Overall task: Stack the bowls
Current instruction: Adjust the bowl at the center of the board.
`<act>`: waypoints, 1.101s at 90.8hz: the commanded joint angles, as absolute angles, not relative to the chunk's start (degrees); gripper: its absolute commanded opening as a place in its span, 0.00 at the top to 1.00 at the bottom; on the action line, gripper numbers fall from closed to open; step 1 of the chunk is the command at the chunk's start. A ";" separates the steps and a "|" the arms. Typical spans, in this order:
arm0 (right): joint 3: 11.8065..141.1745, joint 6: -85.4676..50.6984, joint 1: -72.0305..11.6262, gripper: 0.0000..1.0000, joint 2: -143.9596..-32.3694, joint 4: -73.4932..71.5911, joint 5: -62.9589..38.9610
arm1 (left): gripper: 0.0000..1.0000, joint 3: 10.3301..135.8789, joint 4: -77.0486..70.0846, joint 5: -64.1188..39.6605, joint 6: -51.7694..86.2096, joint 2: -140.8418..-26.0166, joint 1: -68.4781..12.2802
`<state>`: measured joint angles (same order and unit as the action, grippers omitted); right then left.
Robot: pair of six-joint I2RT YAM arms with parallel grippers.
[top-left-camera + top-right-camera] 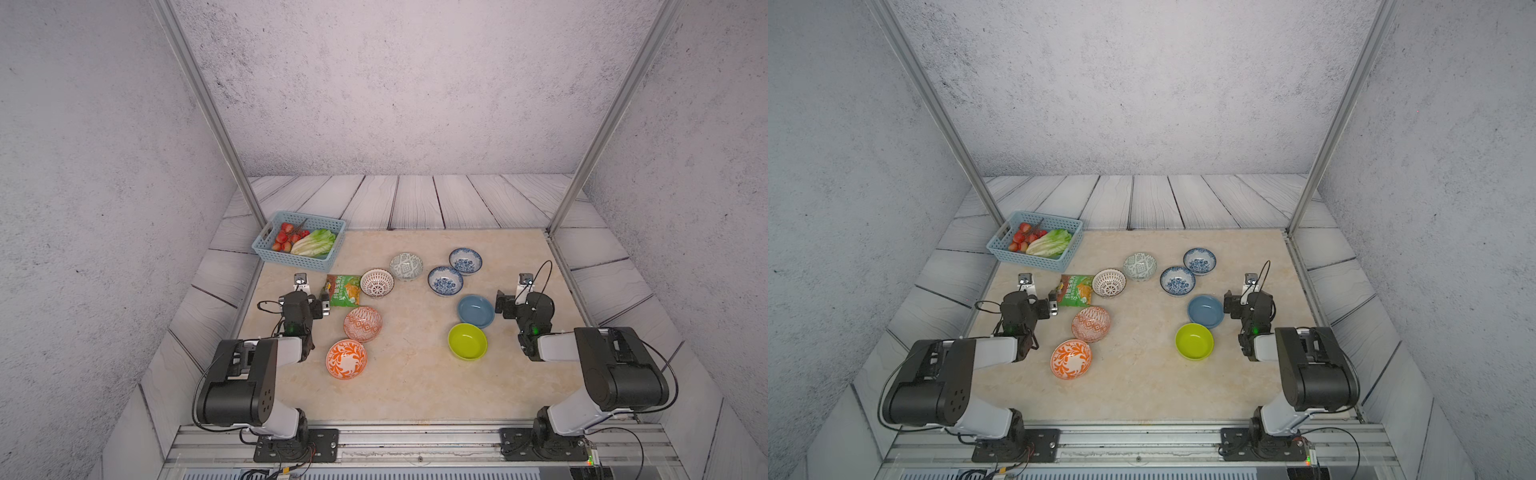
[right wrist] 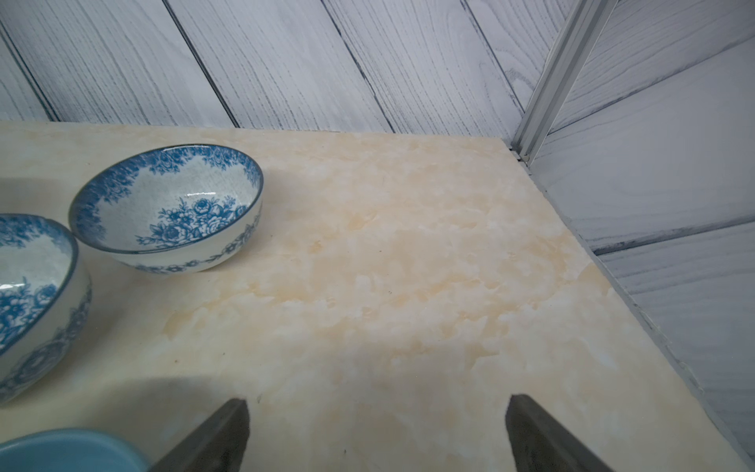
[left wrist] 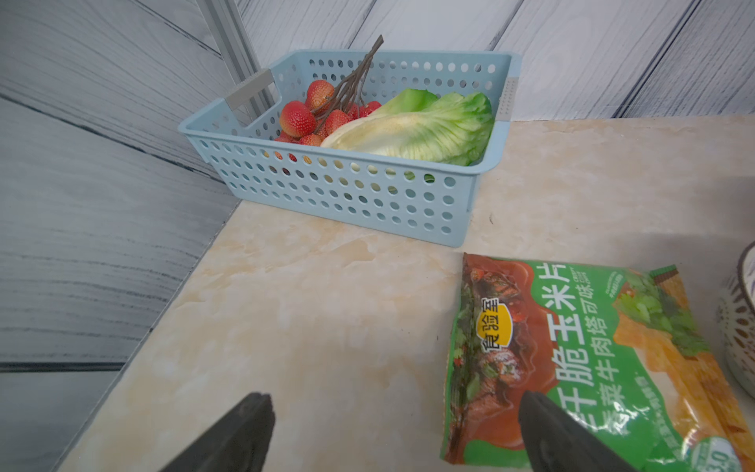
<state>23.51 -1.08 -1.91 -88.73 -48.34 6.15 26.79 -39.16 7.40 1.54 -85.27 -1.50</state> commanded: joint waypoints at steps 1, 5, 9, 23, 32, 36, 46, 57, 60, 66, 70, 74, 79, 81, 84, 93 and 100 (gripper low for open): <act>25.36 -1.91 -2.09 0.01 -82.91 -41.92 8.45 | 0.00 37.48 -19.45 11.40 5.06 -82.59 -1.36; 27.14 -1.62 -2.40 0.01 -80.89 -36.98 8.77 | 0.00 41.71 -12.72 14.03 8.06 -83.08 -1.32; 28.66 -0.94 -2.96 0.01 -78.98 -33.65 8.80 | 0.00 45.67 -6.40 16.87 11.46 -83.56 -1.47; 31.14 -2.38 -6.75 0.01 -69.47 -26.77 9.77 | 0.00 58.01 14.98 30.17 27.59 -83.43 -2.73; 35.50 -19.74 -7.10 0.01 -61.26 -12.85 12.52 | 0.00 64.94 25.85 26.26 27.30 -82.17 -2.79; 39.47 -30.31 -6.65 0.01 -59.22 -1.28 15.04 | 0.00 65.27 27.41 25.67 28.45 -81.28 -2.78; 45.82 -31.09 -5.59 0.17 -62.55 7.02 -0.38 | 0.00 66.85 30.77 14.13 26.40 -79.83 -1.70; 55.22 -38.36 -8.88 0.28 -67.82 20.53 -10.54 | 0.00 72.32 36.42 6.32 27.05 -81.84 -1.70; 55.02 -40.19 -11.73 0.28 -67.86 20.73 -9.54 | 0.00 74.42 38.90 4.36 27.23 -83.34 -1.70; 52.72 -43.19 -18.87 0.22 -66.56 18.55 -3.08 | 0.00 77.72 42.85 -0.16 26.69 -86.16 -2.08; 51.03 -44.39 -23.70 0.11 -66.06 16.01 -0.25 | 0.00 79.55 45.72 -1.89 26.68 -87.82 -2.94; 50.22 -45.60 -27.15 0.05 -66.32 14.59 1.22 | 0.00 80.28 47.04 -3.25 26.49 -89.50 -4.24; 50.26 -46.01 -30.51 0.06 -67.68 14.55 2.89 | 0.00 80.00 47.17 -4.04 26.69 -90.54 -6.34; 50.34 -45.69 -31.56 0.06 -68.07 14.51 3.42 | 0.00 79.74 47.04 -4.15 26.95 -90.93 -7.30; 50.59 -44.95 -33.00 0.07 -69.05 14.60 4.61 | 0.00 79.46 46.75 -4.22 27.12 -91.50 -8.80; 52.05 -42.28 -35.42 0.08 -71.30 16.04 8.12 | 0.00 79.82 46.74 -4.06 27.99 -94.61 -12.82; 52.55 -41.93 -35.76 0.08 -72.30 16.73 9.04 | 0.08 80.90 47.36 -4.34 29.26 -97.13 -15.00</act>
